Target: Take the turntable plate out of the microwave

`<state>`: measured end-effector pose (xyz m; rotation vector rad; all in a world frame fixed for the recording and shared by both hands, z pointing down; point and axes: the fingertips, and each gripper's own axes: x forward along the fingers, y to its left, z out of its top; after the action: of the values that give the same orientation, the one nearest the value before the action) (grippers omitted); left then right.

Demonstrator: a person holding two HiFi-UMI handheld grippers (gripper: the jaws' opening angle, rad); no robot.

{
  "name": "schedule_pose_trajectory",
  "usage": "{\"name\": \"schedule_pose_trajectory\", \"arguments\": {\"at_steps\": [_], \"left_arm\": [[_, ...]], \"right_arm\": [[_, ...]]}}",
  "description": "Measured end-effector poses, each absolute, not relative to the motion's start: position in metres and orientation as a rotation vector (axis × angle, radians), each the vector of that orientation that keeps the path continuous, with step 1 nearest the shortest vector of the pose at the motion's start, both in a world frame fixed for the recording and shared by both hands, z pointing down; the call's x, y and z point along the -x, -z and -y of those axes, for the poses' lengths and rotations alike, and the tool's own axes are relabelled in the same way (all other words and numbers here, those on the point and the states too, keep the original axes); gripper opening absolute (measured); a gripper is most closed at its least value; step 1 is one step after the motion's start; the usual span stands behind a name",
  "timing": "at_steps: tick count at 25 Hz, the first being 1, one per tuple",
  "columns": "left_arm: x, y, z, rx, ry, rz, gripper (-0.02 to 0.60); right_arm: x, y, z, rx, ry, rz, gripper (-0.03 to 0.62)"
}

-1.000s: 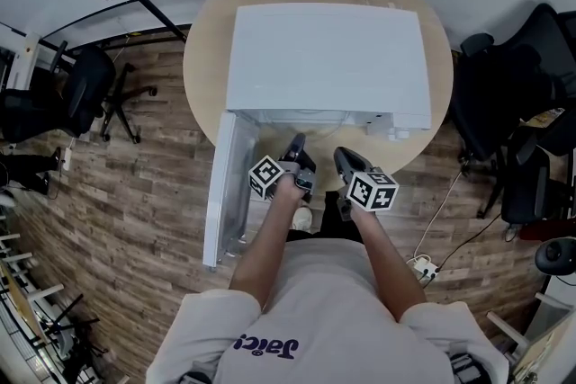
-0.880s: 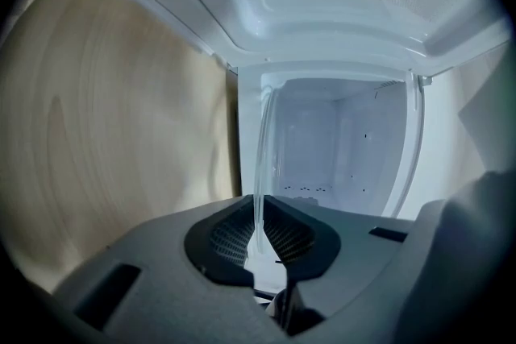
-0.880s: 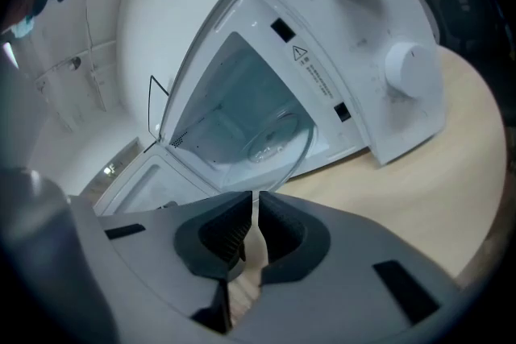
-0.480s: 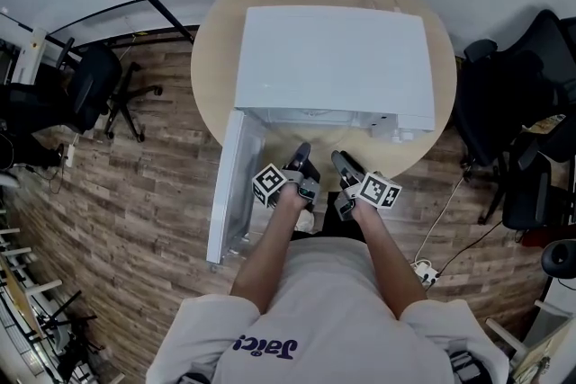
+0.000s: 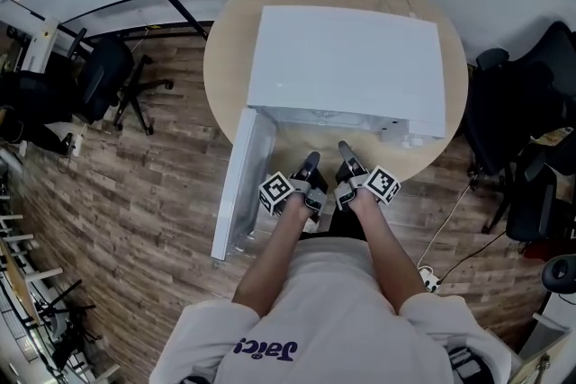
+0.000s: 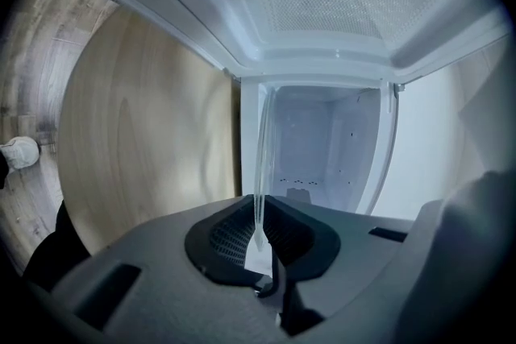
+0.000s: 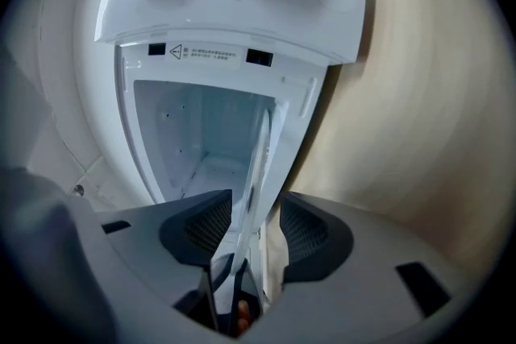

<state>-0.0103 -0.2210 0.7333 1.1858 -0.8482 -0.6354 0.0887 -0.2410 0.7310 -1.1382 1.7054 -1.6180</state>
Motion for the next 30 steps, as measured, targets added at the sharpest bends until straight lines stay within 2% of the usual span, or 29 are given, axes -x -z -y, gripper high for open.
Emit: {"name": "schedule_pose_trajectory", "arguments": {"at_steps": [9, 22, 30], "left_arm": [[0.007, -0.732, 0.2, -1.19, 0.596, 0.814, 0.037], [0.016, -0.732, 0.177, -1.207, 0.54, 0.771, 0.037], [0.01, -0.717, 0.166, -1.37, 0.472, 0.722, 0.037]], "right_arm": [[-0.083, -0.735, 0.26, 1.12, 1.618, -1.675, 0.179], [-0.075, -0.745, 0.265, 1.091, 1.69, -1.5, 0.037], [-0.085, -0.741, 0.245, 1.087, 1.693, -1.394, 0.032]]}}
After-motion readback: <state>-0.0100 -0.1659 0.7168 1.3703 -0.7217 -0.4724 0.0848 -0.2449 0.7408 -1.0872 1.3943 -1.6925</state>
